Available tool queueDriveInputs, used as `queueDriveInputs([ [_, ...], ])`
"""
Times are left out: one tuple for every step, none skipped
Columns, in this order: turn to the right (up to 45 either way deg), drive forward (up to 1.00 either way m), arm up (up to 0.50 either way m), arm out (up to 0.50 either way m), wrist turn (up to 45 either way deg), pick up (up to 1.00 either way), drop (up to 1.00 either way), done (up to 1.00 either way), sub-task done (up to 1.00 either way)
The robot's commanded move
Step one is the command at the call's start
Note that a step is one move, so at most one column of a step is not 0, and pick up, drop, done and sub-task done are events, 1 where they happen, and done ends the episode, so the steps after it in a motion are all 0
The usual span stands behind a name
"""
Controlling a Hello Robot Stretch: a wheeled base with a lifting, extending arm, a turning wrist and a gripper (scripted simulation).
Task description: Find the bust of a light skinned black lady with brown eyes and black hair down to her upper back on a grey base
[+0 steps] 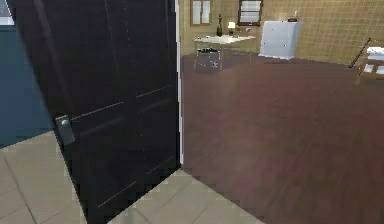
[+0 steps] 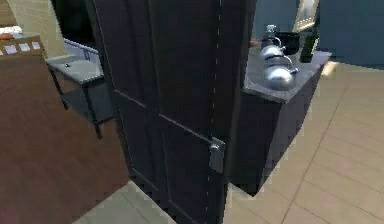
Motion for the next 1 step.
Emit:
queueDriveInputs([
  [9.0, 0.0, 0.0, 0.0, 0.0, 0.0, 0.0, 0.0, 0.0],
])
